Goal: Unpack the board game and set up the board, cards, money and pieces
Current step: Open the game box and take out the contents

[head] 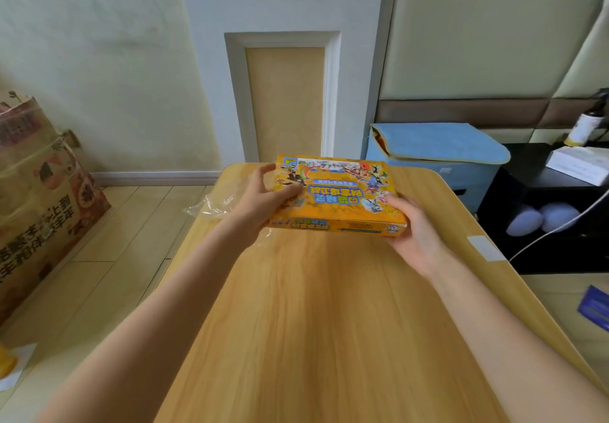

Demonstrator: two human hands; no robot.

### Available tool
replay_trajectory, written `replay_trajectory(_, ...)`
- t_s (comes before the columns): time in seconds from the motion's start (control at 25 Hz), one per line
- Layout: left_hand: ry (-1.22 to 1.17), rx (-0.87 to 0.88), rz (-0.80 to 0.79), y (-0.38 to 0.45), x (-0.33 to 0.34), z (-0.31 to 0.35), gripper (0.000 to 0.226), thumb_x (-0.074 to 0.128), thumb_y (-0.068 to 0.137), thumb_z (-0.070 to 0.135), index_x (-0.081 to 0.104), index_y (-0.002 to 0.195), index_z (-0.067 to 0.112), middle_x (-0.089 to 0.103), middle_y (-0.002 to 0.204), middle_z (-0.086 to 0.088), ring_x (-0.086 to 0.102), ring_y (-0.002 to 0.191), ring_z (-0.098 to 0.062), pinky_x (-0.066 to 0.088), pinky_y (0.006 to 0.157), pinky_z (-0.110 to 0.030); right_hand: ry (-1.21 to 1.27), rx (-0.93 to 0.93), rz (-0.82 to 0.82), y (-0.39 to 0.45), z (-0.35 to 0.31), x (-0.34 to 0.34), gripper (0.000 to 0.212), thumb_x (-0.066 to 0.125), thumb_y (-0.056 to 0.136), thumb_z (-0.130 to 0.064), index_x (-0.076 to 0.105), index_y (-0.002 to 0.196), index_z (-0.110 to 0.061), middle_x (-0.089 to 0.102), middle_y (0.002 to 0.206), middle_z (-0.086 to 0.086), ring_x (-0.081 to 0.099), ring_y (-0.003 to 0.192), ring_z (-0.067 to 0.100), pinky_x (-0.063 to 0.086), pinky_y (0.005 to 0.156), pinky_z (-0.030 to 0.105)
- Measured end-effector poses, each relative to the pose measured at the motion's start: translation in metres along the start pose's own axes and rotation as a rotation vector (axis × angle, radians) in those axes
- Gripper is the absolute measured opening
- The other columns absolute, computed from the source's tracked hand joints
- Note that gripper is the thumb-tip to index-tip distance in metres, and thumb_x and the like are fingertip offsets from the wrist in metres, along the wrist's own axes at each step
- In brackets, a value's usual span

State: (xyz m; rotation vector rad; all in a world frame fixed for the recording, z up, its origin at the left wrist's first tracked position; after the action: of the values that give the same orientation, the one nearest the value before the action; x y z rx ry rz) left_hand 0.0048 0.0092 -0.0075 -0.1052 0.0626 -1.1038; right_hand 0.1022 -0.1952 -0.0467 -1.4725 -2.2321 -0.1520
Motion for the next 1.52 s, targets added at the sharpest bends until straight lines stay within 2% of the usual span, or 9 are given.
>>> replay_trajectory(0.12, -0.007, 0.008, -0.059, -0.006, -0.008, -0.008, 0.058, 0.067, 0.084, 0.017, 0.037, 0.132, 0.029, 0.07, 0.091, -0.007, 0.068, 0.063, -0.015, 0.055, 0.052, -0.026, -0.107, 0.095, 0.007, -0.008, -0.001, -0.006, 0.041, 0.06, 0.087, -0.038, 0.061, 0.118, -0.012, 0.07, 0.105, 0.007, 0.066, 0.089, 0.022, 0.05, 0.077, 0.036)
replay_trajectory(0.32, -0.082, -0.017, -0.087, -0.019, -0.022, -0.025, 0.049, 0.063, 0.086, 0.017, 0.041, 0.127, 0.032, 0.072, 0.083, -0.002, 0.066, 0.059, -0.013, 0.053, 0.05, -0.024, -0.281, 0.093, 0.018, -0.022, -0.012, 0.002, 0.028, 0.062, 0.088, -0.028, 0.063, 0.106, -0.007, 0.069, 0.088, 0.007, 0.064, 0.072, 0.016, 0.048, 0.053, 0.025)
replay_trajectory(0.56, -0.276, -0.065, -0.079, -0.025, -0.043, -0.041, 0.051, 0.061, 0.081, 0.02, 0.048, 0.13, 0.025, 0.073, 0.088, -0.001, 0.068, 0.063, -0.011, 0.055, 0.055, -0.024, -0.131, 0.011, -0.058, -0.029, -0.03, 0.02, 0.015, 0.052, 0.094, -0.015, 0.061, 0.1, -0.004, 0.061, 0.081, 0.01, 0.059, 0.066, 0.017, 0.043, 0.049, 0.025)
replay_trajectory(0.68, -0.309, -0.072, -0.048, -0.025, -0.053, -0.042, 0.048, 0.059, 0.085, 0.017, 0.045, 0.13, 0.027, 0.073, 0.085, -0.001, 0.068, 0.062, -0.013, 0.055, 0.053, -0.025, -0.596, -0.176, 0.026, -0.023, -0.036, 0.027, 0.02, 0.045, 0.093, -0.005, 0.05, 0.11, -0.016, 0.057, 0.096, 0.011, 0.056, 0.078, 0.022, 0.043, 0.062, 0.032)
replay_trajectory(0.8, -0.28, -0.064, -0.023, -0.023, -0.056, -0.037, 0.044, 0.058, 0.088, 0.016, 0.044, 0.127, 0.032, 0.073, 0.082, 0.001, 0.068, 0.06, -0.012, 0.055, 0.051, -0.024, -0.899, -0.271, 0.094, -0.02, -0.034, 0.038, 0.022, 0.044, 0.09, -0.006, 0.065, 0.098, -0.01, 0.062, 0.1, 0.008, 0.054, 0.09, 0.02, 0.042, 0.076, 0.031)
replay_trajectory(0.92, -0.23, -0.031, -0.01, -0.021, -0.058, -0.029, 0.044, 0.059, 0.089, 0.016, 0.044, 0.126, 0.033, 0.073, 0.084, 0.001, 0.067, 0.059, -0.01, 0.055, 0.051, -0.023, -0.779, -0.084, 0.057, -0.016, -0.026, 0.042, 0.028, 0.056, 0.087, -0.019, 0.068, 0.098, 0.004, 0.069, 0.091, 0.013, 0.057, 0.081, 0.018, 0.04, 0.07, 0.029)
replay_trajectory(1.08, -0.207, 0.06, 0.005, -0.011, -0.062, -0.014, 0.042, 0.055, 0.091, 0.018, 0.045, 0.132, 0.028, 0.069, 0.099, 0.001, 0.068, 0.063, -0.01, 0.054, 0.052, -0.022, -0.544, 0.085, -0.019, -0.013, -0.022, 0.046, 0.019, 0.064, 0.086, -0.024, 0.065, 0.095, -0.008, 0.068, 0.08, 0.005, 0.061, 0.07, 0.016, 0.044, 0.064, 0.027)
replay_trajectory(1.4, -0.174, -0.024, 0.015, 0.012, -0.051, 0.0, 0.036, 0.043, 0.096, 0.023, 0.05, 0.131, 0.029, 0.067, 0.098, 0.002, 0.065, 0.06, -0.007, 0.052, 0.052, -0.019, -0.273, 0.109, 0.244, -0.005, -0.027, 0.04, 0.026, 0.068, 0.079, -0.02, 0.062, 0.101, -0.005, 0.066, 0.085, 0.009, 0.061, 0.067, 0.021, 0.049, 0.055, 0.028)
replay_trajectory(1.52, -0.182, -0.055, 0.067, 0.013, -0.058, 0.003, 0.035, 0.044, 0.095, 0.021, 0.052, 0.128, 0.028, 0.066, 0.092, 0.003, 0.063, 0.053, -0.005, 0.051, 0.048, -0.016, -0.32, 0.066, 0.363, 0.001, -0.03, 0.026, 0.037, 0.067, 0.081, -0.027, 0.056, 0.11, -0.006, 0.065, 0.096, 0.007, 0.057, 0.078, 0.018, 0.052, 0.064, 0.032)
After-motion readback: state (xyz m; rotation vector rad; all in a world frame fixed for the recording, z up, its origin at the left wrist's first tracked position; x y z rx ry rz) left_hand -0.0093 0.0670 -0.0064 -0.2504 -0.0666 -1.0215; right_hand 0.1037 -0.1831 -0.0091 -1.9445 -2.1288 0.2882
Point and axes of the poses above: each hand's wrist, its own y-axis towards the middle knuckle, its own x-axis out of the palm, z = x × y, the point moved 3 cm from there along y, towards the middle knuckle
